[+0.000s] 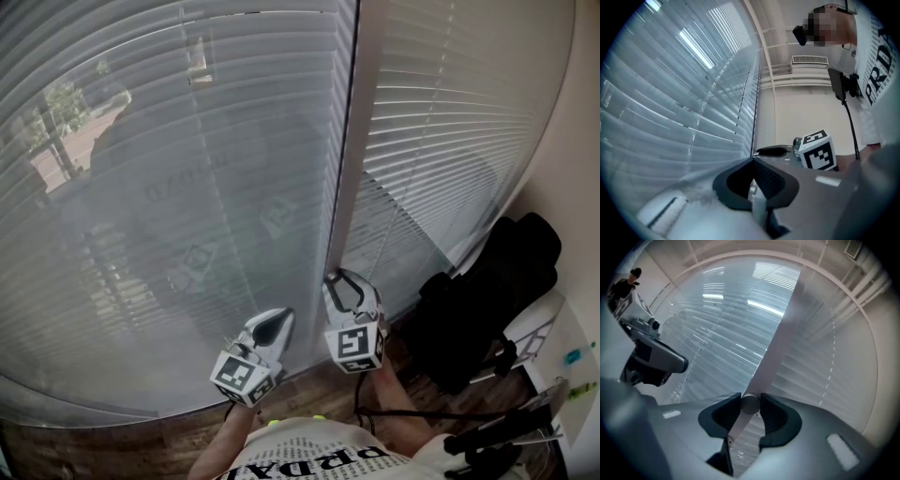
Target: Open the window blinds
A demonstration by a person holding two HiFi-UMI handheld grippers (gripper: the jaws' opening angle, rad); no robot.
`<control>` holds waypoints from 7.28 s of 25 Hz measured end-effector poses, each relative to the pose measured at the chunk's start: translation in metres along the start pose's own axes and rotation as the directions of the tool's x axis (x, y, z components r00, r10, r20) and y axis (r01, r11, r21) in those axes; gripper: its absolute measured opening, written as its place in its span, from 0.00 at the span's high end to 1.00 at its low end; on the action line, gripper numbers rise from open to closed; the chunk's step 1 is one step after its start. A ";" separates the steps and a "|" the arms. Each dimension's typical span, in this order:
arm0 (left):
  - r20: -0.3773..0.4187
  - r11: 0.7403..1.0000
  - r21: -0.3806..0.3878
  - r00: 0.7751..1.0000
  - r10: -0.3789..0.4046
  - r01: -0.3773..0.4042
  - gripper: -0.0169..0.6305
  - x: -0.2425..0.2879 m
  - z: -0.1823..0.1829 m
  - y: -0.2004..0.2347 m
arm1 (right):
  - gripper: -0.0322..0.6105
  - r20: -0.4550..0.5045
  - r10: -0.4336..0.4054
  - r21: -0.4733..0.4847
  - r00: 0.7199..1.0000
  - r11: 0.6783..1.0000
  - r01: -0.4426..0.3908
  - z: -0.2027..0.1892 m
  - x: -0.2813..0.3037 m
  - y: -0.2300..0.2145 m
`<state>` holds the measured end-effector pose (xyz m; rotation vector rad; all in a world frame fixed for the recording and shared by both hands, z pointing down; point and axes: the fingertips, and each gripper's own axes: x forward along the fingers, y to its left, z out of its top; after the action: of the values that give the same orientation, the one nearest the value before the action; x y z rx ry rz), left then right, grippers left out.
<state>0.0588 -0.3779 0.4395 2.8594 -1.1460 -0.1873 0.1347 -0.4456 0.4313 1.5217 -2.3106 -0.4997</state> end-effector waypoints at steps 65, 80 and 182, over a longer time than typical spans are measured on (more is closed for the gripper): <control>-0.013 0.999 -0.020 0.999 -0.032 0.032 0.99 -0.003 -0.004 -0.003 | 0.74 0.046 0.017 0.235 0.999 0.972 -0.027 -0.002 -0.006 -0.006; -0.012 0.999 -0.018 0.999 -0.035 0.035 0.99 -0.007 0.000 -0.003 | 0.74 0.013 -0.002 -0.019 1.000 1.000 0.002 -0.002 0.001 0.000; -0.029 0.997 -0.041 0.997 -0.070 0.069 0.99 -0.008 -0.010 -0.003 | 0.74 0.049 0.002 0.313 0.999 0.950 -0.017 -0.010 0.001 -0.007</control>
<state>0.0564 -0.3697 0.4497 2.8593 -1.0265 -0.1671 0.1445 -0.4501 0.4366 1.6509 -2.5280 -0.1709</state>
